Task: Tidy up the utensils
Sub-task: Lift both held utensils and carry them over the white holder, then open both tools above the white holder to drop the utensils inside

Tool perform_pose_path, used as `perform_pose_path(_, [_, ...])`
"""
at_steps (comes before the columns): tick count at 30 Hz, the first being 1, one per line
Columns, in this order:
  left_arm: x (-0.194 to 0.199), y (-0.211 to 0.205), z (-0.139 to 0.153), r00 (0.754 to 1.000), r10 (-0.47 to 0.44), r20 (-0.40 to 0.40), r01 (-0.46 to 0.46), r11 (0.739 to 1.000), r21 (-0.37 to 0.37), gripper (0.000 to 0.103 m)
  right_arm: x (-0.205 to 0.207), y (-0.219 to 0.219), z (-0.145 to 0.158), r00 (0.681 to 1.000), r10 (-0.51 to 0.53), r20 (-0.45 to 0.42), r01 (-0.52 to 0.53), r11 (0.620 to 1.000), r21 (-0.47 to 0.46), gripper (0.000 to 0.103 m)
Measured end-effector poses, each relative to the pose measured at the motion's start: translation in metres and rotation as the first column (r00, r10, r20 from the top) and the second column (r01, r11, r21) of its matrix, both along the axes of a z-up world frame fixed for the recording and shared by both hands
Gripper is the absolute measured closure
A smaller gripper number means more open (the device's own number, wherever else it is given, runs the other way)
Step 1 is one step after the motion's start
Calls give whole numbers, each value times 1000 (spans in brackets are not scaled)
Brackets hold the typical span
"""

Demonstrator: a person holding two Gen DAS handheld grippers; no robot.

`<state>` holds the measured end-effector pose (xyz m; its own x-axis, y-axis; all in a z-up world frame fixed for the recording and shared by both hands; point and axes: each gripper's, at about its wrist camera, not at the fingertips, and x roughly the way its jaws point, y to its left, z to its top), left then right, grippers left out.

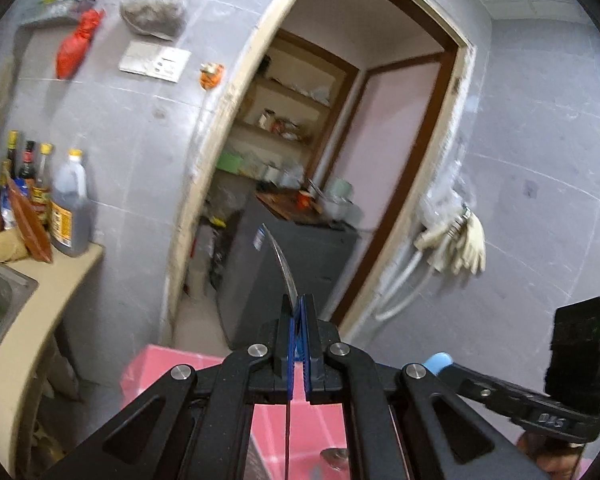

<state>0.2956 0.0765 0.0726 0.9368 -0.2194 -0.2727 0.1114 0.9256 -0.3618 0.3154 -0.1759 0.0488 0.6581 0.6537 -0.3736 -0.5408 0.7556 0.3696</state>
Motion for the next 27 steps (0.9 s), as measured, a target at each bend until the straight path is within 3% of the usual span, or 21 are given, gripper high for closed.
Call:
perform_pose_path(4, [5,14,-14,997,69,22,-69,997,14,100,8,25,4,998,52,26,-52,999,3,96])
perform_pose_path(9, [15,25,-42,994,112,-5,-112,993,35,100,24,51,-18,995,101,12,-101,995,-8,96])
perform_pose_path(18, [9,20,-85,994,90,-59,-85,994,73,100,43,83,-71,987,156,-43,-159,983,-88,96])
perform_pose_path(27, [5,26,-103,996,36,-86,-35,999,8,99,50,90,-100,978,171,-118,-182,980,-87,95])
